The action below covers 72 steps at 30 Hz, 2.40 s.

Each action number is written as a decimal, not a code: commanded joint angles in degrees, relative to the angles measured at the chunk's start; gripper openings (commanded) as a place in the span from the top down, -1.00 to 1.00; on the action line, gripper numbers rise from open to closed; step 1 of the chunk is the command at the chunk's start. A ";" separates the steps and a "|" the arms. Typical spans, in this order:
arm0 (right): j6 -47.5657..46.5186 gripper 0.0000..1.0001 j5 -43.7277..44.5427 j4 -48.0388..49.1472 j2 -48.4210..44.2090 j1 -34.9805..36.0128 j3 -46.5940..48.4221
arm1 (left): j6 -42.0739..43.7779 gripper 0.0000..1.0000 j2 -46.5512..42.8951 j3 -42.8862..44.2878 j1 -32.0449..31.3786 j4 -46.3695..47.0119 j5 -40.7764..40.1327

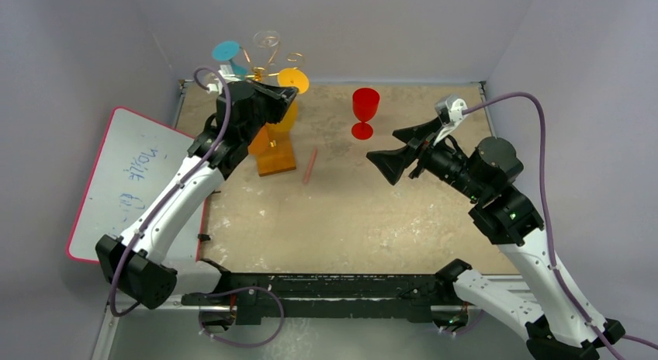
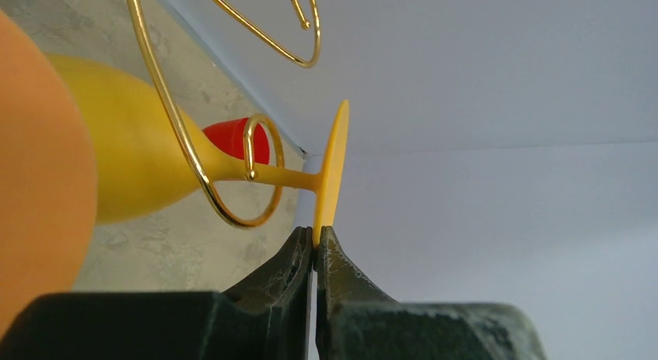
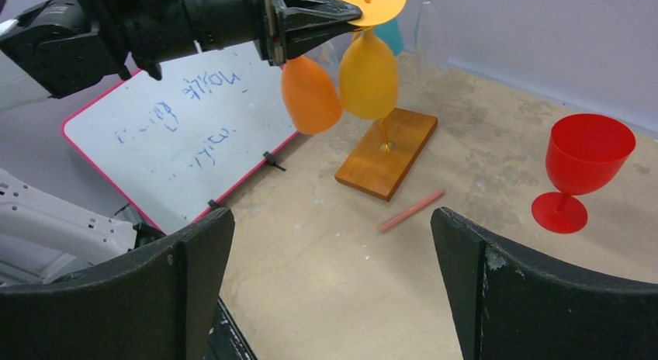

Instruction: Place the wine glass upside down on the wine glass rack

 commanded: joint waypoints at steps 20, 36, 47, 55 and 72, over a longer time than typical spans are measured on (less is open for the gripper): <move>-2.78 -1.00 1.47 2.08 -1.04 0.13 0.56 | 5.88 0.53 7.30 10.95 -0.02 -1.37 -1.92; -3.32 -1.00 1.62 2.14 -0.92 0.23 1.27 | 8.73 0.17 5.85 12.08 -0.03 -6.68 3.27; 0.81 -1.00 2.12 3.38 -0.46 0.22 -0.06 | 9.47 0.04 4.11 10.93 -0.01 -7.61 8.50; 5.00 -1.00 7.34 0.59 4.76 0.13 1.85 | 13.75 -0.12 1.00 11.92 -0.06 -12.45 8.34; -11.16 -0.47 24.03 9.81 26.27 -0.52 9.12 | 39.31 -0.32 -10.20 12.72 -0.02 -24.87 9.36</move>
